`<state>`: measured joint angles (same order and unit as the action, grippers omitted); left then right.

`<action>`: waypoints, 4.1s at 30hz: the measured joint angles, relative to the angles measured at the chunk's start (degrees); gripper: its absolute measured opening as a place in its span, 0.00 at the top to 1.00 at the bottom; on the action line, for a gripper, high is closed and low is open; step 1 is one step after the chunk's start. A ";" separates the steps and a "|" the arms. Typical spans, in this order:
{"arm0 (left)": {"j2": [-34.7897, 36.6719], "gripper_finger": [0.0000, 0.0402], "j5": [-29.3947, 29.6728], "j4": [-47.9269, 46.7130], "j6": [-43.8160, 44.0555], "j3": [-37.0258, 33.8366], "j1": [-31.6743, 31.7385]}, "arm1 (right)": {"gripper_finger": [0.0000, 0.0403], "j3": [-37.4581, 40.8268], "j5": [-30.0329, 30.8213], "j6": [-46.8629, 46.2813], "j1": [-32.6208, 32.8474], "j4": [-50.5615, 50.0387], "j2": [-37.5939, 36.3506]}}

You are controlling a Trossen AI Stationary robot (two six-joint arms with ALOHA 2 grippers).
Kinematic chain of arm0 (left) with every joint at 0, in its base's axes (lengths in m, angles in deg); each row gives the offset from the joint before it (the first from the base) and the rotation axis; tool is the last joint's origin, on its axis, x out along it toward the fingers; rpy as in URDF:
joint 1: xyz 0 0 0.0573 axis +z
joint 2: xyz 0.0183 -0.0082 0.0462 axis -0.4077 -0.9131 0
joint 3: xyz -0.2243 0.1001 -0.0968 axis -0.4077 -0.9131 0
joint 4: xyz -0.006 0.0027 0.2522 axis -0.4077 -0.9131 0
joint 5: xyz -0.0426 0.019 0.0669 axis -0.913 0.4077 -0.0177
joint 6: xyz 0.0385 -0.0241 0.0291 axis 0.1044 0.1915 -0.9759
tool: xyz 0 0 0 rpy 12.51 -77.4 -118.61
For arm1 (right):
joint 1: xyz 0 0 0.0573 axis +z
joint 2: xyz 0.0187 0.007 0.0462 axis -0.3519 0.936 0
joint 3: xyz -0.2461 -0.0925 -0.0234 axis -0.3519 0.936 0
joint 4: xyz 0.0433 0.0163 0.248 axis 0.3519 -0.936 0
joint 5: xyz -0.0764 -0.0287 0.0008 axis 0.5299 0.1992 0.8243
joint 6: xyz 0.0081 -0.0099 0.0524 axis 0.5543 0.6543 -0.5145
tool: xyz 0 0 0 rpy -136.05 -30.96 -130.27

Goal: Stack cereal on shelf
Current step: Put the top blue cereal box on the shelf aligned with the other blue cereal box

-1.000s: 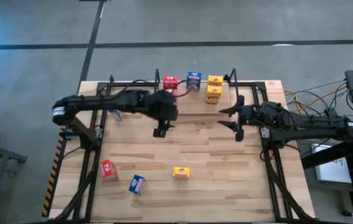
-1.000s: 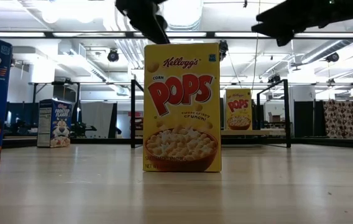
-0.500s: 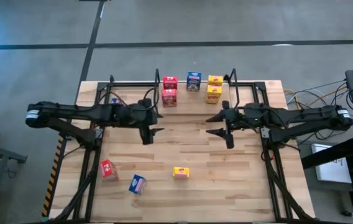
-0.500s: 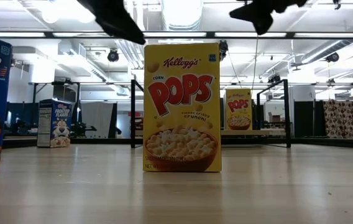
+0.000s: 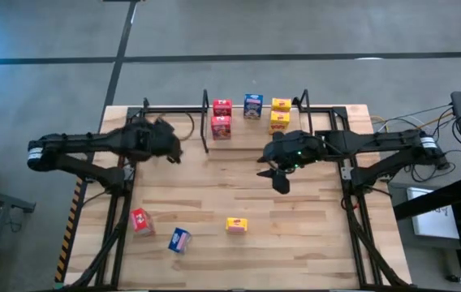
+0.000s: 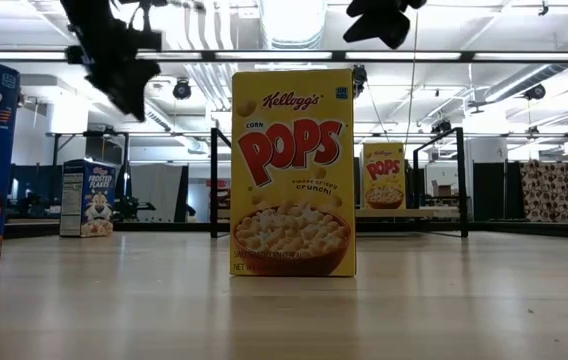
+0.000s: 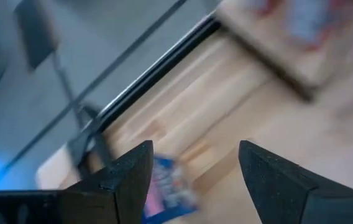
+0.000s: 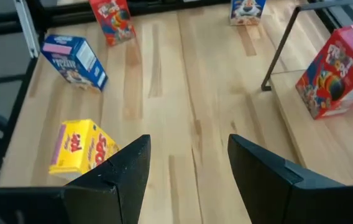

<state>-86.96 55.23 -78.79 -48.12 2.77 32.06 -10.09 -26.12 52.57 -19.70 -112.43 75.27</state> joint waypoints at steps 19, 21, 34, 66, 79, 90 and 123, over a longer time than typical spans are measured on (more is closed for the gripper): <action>1.73 0.45 -28.24 -1.66 -13.82 -0.74 30.32 | 0.49 -0.27 0.08 9.02 -0.02 -4.45 -1.49; 1.68 0.44 -30.13 -2.18 -13.80 -0.84 32.04 | 0.49 -0.14 0.09 10.08 -0.02 -4.65 -1.49; 1.37 0.33 -27.02 -2.85 -9.64 -2.45 34.85 | 0.49 0.04 0.04 13.06 -0.02 -9.22 -1.50; 0.50 0.52 -26.68 4.65 -7.20 -11.80 34.86 | 0.49 0.05 0.02 12.30 -0.02 -9.19 -1.51; 1.26 0.56 -28.71 2.69 -7.65 -7.98 31.63 | 0.49 2.64 0.04 10.40 -0.02 -11.74 -5.96; 0.70 0.56 -28.20 -3.69 -8.17 12.66 19.75 | 0.49 18.36 0.04 9.37 -0.02 5.62 -18.87; -40.84 0.56 -31.78 11.19 -52.27 52.55 3.36 | 0.49 33.95 -0.61 10.36 -0.02 24.38 -32.97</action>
<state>-127.80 23.46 -67.60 -100.39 55.32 35.42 23.86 -26.74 62.93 -19.72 -88.04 42.30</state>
